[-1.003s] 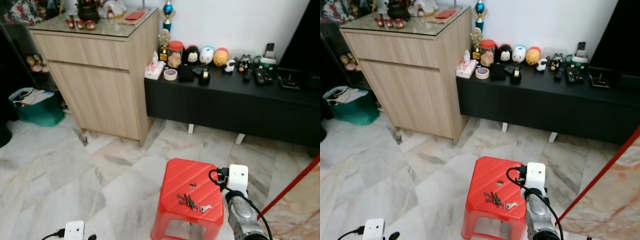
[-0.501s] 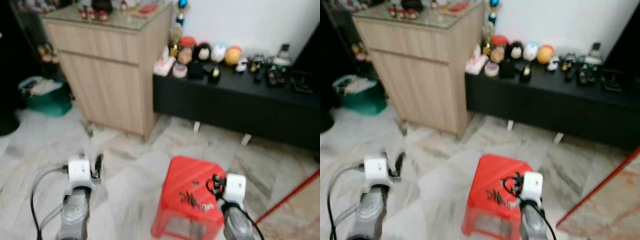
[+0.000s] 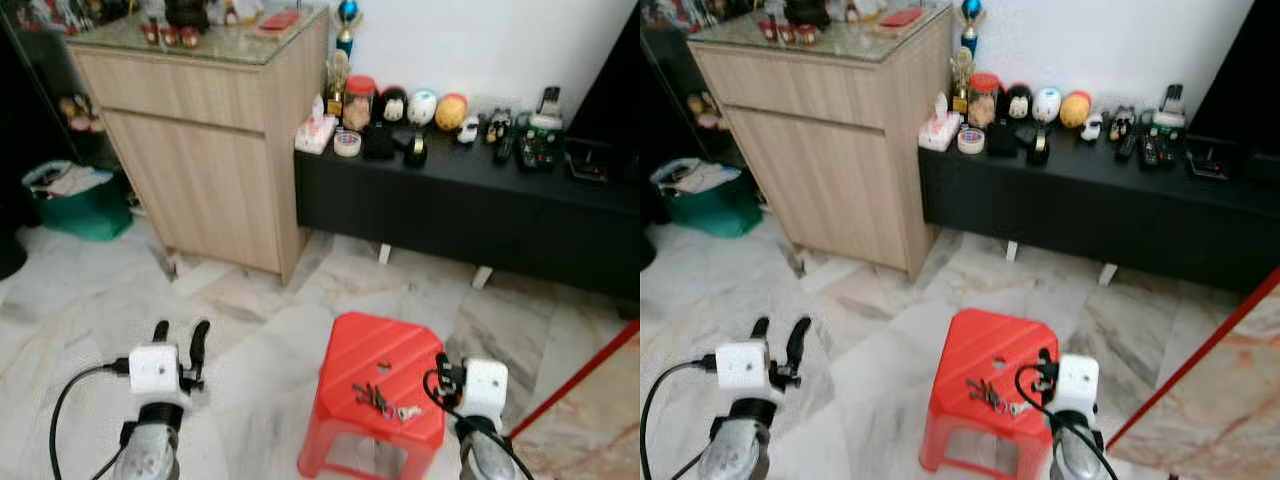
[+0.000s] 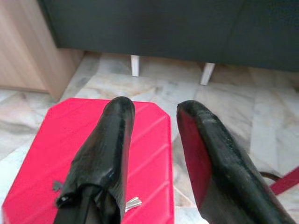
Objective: Hang keys on a hook
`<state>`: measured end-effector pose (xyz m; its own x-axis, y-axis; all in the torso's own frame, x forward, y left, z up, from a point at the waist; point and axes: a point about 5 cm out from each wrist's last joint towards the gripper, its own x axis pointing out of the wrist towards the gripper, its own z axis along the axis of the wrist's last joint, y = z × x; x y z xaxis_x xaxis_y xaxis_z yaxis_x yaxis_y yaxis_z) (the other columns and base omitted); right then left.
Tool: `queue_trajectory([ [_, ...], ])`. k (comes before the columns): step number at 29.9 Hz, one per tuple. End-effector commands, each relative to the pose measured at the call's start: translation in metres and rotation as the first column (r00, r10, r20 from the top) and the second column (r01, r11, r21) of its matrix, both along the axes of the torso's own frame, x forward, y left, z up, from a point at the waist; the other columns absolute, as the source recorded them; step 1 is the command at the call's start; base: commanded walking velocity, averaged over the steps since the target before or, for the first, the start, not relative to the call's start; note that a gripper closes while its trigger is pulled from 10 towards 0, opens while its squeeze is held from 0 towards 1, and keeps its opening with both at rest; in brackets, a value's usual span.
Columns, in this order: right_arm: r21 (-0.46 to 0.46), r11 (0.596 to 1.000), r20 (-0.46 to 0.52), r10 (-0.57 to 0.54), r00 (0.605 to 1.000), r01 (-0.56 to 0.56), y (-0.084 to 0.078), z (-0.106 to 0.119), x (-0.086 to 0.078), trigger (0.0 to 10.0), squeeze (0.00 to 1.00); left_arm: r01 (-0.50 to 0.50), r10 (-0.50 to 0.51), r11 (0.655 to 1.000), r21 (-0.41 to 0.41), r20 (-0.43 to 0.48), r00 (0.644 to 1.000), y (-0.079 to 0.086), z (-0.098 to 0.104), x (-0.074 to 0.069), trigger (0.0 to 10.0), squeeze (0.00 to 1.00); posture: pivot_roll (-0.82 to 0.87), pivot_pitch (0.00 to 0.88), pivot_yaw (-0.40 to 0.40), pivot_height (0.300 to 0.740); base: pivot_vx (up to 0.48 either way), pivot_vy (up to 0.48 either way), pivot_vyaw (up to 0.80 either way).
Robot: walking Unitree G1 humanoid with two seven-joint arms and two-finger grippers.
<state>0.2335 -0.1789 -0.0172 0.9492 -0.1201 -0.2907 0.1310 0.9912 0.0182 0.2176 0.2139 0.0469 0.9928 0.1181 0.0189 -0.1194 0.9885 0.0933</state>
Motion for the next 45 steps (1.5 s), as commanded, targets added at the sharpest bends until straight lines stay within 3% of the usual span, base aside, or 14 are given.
queue_trajectory([
  [1,-0.015,1.0,0.004,0.023,1.0,-0.023,0.001,0.001,0.001,10.0,0.0,0.01,-0.01,1.0,0.003,-0.013,1.0,-0.002,-0.001,0.0,10.0,0.0,0.01,0.0,-0.048,0.74,0.0,0.0,0.0],
  [12,-0.021,0.999,0.008,0.049,0.999,-0.049,0.009,0.008,0.013,10.0,0.0,0.002,-0.003,1.0,-0.025,-0.042,0.999,-0.004,0.001,0.01,10.0,0.0,0.0,0.003,-0.047,0.74,0.0,0.0,0.0],
  [29,-0.01,0.997,-0.008,0.078,0.997,-0.078,0.013,0.008,0.018,10.0,0.0,-0.001,-0.002,0.999,-0.044,-0.069,0.998,-0.006,0.0,0.014,10.0,0.0,0.0,0.022,-0.044,0.74,0.0,0.0,0.0],
  [38,-0.008,0.998,-0.011,0.07,0.998,-0.07,0.013,0.009,0.02,10.0,0.0,-0.003,0.0,0.999,-0.041,-0.068,0.998,-0.005,0.002,0.017,10.0,0.0,0.0,0.022,-0.043,0.74,0.0,0.48,0.0],
  [45,-0.005,0.998,-0.013,0.066,0.998,-0.066,0.013,0.009,0.023,10.0,0.0,0.007,-0.009,1.0,-0.031,-0.057,0.998,-0.007,0.005,0.019,10.0,0.0,0.01,0.022,-0.041,0.74,0.0,0.0,0.0],
])
